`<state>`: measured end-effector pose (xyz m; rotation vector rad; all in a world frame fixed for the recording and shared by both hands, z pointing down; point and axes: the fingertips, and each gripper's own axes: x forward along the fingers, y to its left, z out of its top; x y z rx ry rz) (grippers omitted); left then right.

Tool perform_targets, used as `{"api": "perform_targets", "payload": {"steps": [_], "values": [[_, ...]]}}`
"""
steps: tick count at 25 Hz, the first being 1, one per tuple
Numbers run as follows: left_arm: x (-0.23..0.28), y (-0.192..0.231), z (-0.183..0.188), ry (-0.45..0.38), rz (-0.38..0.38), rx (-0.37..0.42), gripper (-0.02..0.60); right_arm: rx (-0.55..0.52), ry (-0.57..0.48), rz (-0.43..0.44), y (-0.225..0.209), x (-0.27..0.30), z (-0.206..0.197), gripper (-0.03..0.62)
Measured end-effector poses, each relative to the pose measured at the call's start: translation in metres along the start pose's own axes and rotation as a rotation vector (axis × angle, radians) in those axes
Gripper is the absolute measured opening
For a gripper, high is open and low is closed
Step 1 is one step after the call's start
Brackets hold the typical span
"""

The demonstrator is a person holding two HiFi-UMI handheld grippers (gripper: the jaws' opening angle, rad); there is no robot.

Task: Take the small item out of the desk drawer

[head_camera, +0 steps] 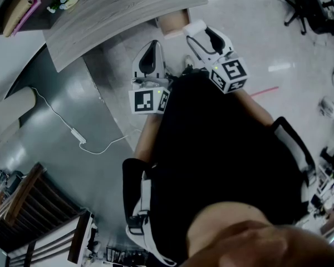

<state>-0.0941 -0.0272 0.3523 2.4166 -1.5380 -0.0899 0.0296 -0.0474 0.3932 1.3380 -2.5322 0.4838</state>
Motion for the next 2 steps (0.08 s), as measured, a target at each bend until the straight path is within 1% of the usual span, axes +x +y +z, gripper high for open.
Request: {"api": "perform_targets", "payload": {"steps": [2], "values": [[-0.0008, -0.0017, -0.0006, 0.001, 0.0, -0.001, -0.003, -0.004, -0.001, 0.001, 0.0003, -0.0019, 0.0006, 0.255]]}}
